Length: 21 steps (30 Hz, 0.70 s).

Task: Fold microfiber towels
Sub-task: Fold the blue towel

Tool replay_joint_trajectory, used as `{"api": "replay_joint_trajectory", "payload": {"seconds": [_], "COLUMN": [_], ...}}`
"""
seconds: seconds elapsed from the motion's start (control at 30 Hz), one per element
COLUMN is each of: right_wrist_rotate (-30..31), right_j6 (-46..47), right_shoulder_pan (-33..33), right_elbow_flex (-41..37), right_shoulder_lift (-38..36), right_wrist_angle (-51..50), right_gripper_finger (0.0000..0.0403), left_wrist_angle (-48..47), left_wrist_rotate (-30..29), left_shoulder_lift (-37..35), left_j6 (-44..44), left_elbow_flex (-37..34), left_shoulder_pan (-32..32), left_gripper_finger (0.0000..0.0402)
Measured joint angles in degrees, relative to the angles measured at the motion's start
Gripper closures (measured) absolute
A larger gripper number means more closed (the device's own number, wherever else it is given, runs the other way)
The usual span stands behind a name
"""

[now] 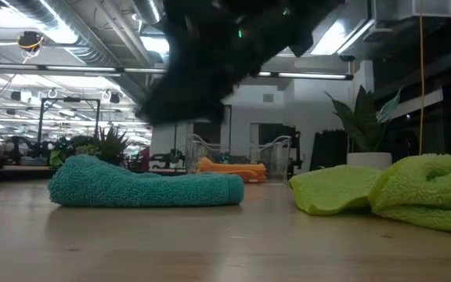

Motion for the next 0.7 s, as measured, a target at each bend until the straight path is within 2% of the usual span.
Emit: {"api": "replay_joint_trajectory", "payload": {"seconds": [0.13,0.27,0.4,0.7], "right_wrist_rotate": [3.57,8.81,9.83,7.87], "right_j6": [-12.37,-15.45,-10.64,-7.42], "right_shoulder_pan": [4.21,6.07,5.14,3.24], "right_elbow_flex": [-0.18,-0.51,1.49,7.59], "right_shoulder_lift": [4.39,10.28,13.73,21.04], "right_wrist_angle": [18.37,27.73,28.26,22.94], "right_gripper_finger": [0.0267,0.0267,0.0267,0.0267], "left_wrist_angle": [0.03,0.01,0.02,-0.06], "left_wrist_rotate": [0.72,0.77,0.77,0.88], "left_shoulder_lift": [0.44,0.38,0.38,0.38], "left_j6": [1.09,1.09,1.07,1.15], "left_elbow_flex": [0.0,0.0,0.0,0.0], "left_shoulder_pan": [0.15,0.22,0.24,0.22], "left_gripper_finger": [0.024,0.024,0.024,0.024]}}
